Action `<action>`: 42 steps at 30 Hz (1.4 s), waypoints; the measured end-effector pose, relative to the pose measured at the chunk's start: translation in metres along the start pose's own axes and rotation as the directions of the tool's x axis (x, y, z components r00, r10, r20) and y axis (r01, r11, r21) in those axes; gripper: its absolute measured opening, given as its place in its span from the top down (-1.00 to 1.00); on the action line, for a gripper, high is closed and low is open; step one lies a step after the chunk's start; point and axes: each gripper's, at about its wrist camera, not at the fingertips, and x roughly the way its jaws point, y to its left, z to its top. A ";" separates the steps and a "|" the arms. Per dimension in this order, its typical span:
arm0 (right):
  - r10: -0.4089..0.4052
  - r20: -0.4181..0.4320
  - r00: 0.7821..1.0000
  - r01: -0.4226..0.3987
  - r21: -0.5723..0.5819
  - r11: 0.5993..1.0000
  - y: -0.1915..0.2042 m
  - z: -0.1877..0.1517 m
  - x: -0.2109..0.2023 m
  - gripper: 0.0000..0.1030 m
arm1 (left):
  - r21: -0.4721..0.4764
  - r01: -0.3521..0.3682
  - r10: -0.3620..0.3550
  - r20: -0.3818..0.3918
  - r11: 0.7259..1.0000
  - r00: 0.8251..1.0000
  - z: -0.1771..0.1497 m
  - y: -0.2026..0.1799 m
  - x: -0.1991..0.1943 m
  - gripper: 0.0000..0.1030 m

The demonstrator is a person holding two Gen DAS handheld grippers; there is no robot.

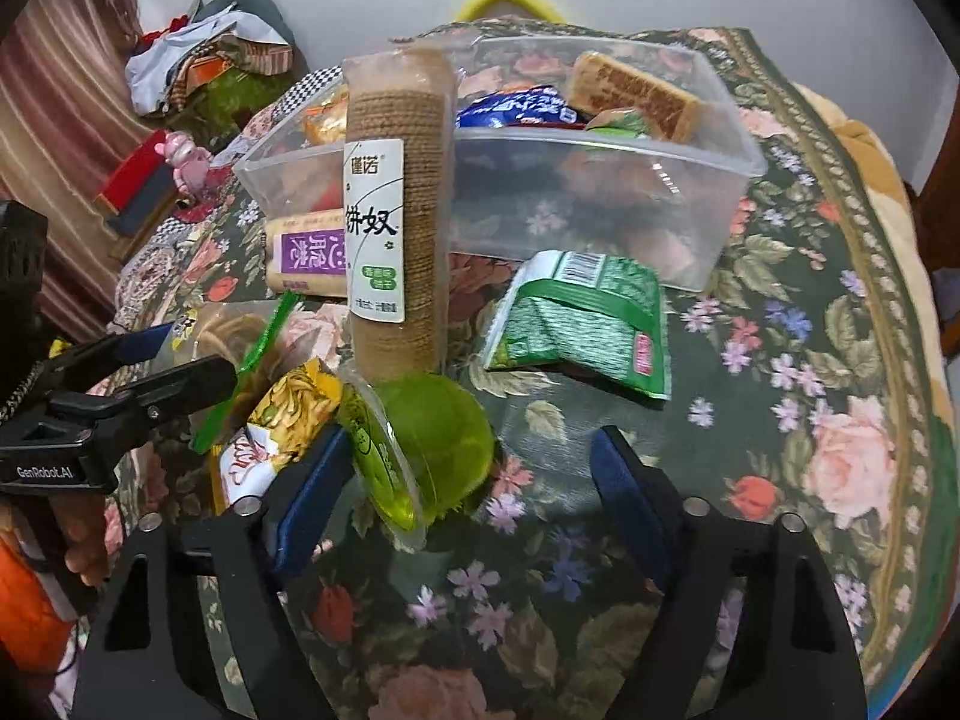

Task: Organize snacks
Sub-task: 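Grasp the green-edged cake bag with the left tool while the right tool grasps the green jelly cup, then lower the cake bag and green jelly cup into the clear box, open both tools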

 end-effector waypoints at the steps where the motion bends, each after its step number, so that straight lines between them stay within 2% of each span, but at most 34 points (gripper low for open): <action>1: -0.001 0.004 1.000 0.001 -0.005 1.000 0.001 0.001 0.000 -0.42 | 0.004 -0.015 0.016 -0.018 1.000 1.000 0.000 -0.001 0.006 -0.94; 6: 0.029 0.005 1.000 -0.029 -0.024 0.999 0.004 0.002 0.001 -0.05 | -0.044 0.006 -0.007 -0.024 0.999 1.000 0.000 0.008 0.016 -0.89; 10: 0.061 0.001 0.998 -0.061 -0.028 0.998 0.007 0.002 0.003 0.22 | -0.034 -0.004 0.004 -0.011 0.999 1.000 -0.002 0.008 0.014 -0.69; 18: 0.041 0.029 0.999 -0.040 -0.007 0.999 0.006 -0.001 -0.008 0.26 | -0.025 0.000 0.001 0.022 1.000 1.000 -0.006 0.005 -0.004 -0.58; 24: 0.000 0.084 0.997 0.000 0.004 1.000 -0.002 -0.001 -0.028 0.27 | 0.002 -0.003 0.003 0.090 1.000 0.996 0.003 -0.004 -0.031 -0.57; 32: -0.035 0.176 0.984 0.028 0.042 0.999 -0.014 0.012 -0.055 0.27 | 0.032 -0.002 -0.004 0.179 0.999 0.984 0.033 -0.016 -0.059 -0.57; 42: -0.073 0.280 0.957 0.057 0.063 0.996 -0.030 0.047 -0.075 0.27 | 0.067 -0.005 -0.014 0.271 0.998 0.962 0.087 -0.031 -0.069 -0.57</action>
